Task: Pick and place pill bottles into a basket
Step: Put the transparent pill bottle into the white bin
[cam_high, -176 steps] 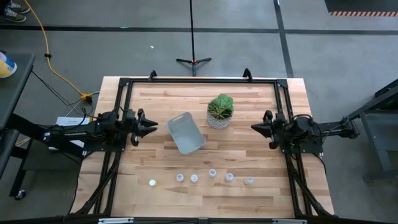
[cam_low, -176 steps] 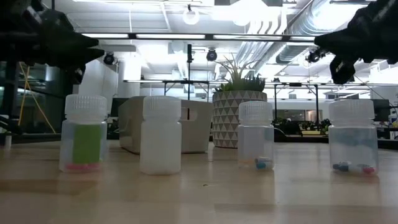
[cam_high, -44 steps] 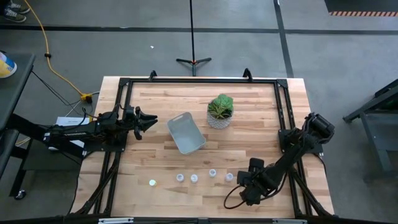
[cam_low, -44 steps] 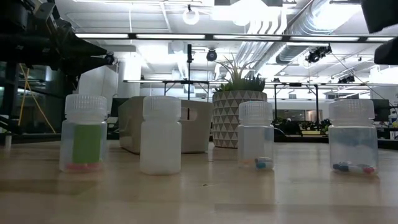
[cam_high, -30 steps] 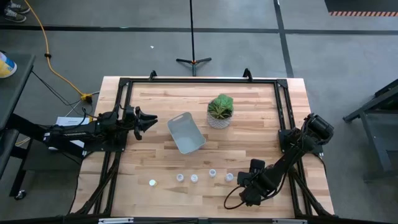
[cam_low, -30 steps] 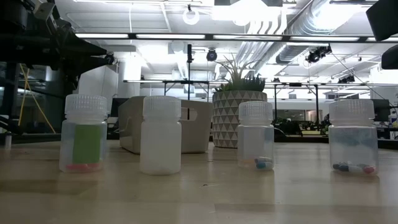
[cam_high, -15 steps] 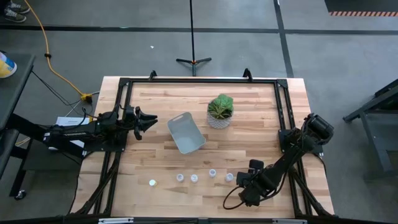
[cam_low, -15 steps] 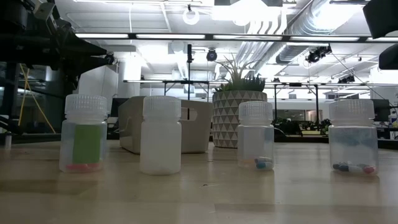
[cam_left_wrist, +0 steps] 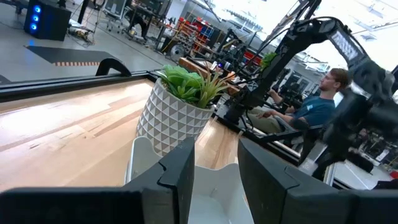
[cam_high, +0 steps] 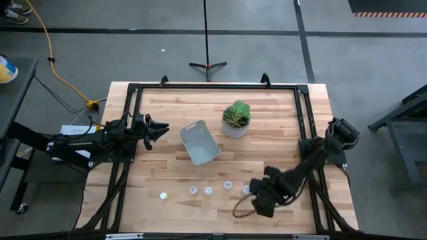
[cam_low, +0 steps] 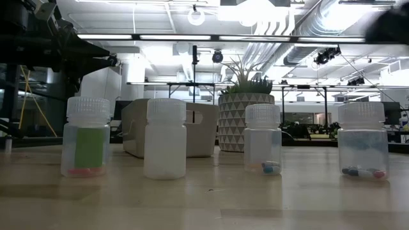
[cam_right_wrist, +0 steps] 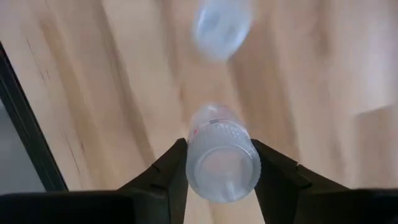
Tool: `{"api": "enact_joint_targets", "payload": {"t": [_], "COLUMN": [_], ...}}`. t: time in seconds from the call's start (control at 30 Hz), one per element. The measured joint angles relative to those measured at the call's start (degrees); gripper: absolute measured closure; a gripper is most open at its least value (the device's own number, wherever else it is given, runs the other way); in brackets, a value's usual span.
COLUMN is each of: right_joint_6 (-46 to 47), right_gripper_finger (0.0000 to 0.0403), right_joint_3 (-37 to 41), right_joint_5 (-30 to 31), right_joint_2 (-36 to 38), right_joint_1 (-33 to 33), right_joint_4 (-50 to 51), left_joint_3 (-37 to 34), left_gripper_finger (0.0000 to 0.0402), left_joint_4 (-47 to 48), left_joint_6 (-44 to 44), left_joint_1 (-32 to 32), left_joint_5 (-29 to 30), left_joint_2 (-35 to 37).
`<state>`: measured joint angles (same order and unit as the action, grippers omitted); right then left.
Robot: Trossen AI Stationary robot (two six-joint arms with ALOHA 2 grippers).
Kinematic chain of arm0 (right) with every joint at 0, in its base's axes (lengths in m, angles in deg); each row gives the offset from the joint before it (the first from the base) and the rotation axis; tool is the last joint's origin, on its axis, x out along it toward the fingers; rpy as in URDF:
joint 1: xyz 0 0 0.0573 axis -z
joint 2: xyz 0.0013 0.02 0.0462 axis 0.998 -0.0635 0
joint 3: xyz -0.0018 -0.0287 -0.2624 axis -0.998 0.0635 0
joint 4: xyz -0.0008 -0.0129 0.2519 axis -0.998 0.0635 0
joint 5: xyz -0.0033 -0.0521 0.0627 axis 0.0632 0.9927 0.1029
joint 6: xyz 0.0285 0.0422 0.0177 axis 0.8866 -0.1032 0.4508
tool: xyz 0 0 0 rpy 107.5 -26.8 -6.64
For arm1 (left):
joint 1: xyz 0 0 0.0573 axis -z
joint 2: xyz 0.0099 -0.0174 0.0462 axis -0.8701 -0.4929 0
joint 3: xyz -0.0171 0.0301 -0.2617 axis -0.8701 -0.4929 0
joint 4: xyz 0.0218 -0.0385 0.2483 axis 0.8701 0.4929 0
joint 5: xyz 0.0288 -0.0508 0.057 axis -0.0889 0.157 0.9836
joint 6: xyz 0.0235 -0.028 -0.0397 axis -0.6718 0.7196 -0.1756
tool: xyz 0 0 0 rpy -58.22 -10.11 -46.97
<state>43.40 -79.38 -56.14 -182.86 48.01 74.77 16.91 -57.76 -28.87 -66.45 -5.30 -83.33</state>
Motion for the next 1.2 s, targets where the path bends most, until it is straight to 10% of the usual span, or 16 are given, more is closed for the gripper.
{"api": "enact_joint_targets", "payload": {"t": [0.47, 1.2], "right_joint_6": [-22.51, -40.17], "right_gripper_finger": [0.0259, 0.026], "right_joint_3": [-10.97, -10.97], "right_joint_5": [9.28, -1.62], "right_joint_2": [1.31, -5.5], "right_joint_1": [17.56, 35.24], "right_joint_4": [-1.1, -19.86], "left_joint_3": [0.0, 0.0], "left_gripper_finger": [0.0245, 0.0245], "left_joint_4": [0.0, -0.01], "left_joint_6": [0.0, -0.02], "left_joint_1": [-0.02, -0.02], "left_joint_5": [0.0, 0.0], "left_joint_2": [-0.01, 0.0]}}
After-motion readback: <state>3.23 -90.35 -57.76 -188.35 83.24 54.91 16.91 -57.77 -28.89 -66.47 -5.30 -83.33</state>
